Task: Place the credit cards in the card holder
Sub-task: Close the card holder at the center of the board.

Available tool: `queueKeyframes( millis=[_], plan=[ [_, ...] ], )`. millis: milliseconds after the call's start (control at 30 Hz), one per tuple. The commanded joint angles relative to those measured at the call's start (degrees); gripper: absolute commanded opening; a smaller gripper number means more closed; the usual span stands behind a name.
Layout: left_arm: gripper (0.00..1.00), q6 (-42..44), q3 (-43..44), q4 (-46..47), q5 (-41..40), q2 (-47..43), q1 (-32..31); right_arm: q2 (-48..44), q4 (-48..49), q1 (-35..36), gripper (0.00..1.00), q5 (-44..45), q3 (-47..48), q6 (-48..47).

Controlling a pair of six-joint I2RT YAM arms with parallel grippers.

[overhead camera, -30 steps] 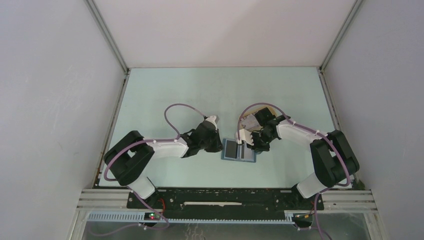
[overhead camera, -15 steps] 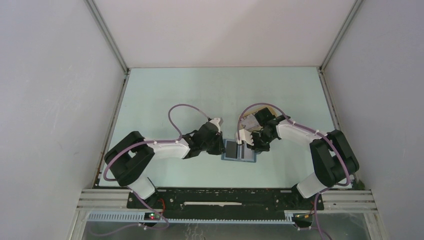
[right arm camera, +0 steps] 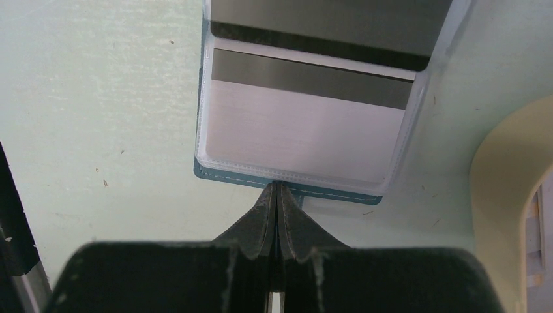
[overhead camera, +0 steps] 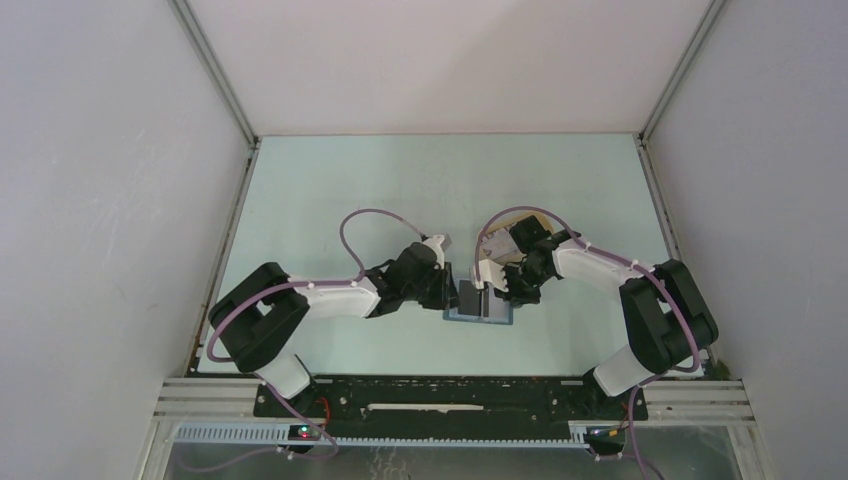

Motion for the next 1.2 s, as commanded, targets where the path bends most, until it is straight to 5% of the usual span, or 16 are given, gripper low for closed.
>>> queueKeyframes(
  millis=[0, 1167],
  plan=[
    [0.27, -2.44, 0.66, 6.32, 3.28, 0.14, -0.16, -0.22, -0.90, -0.18, 0.07, -0.10, 2.02, -0.24],
    [0.48, -3.85, -2.25, 10.02, 4.33, -2.65, 1.42, -1.03, -1.36, -0.99, 0.09, -0.98, 2.03, -0.08]
  ],
)
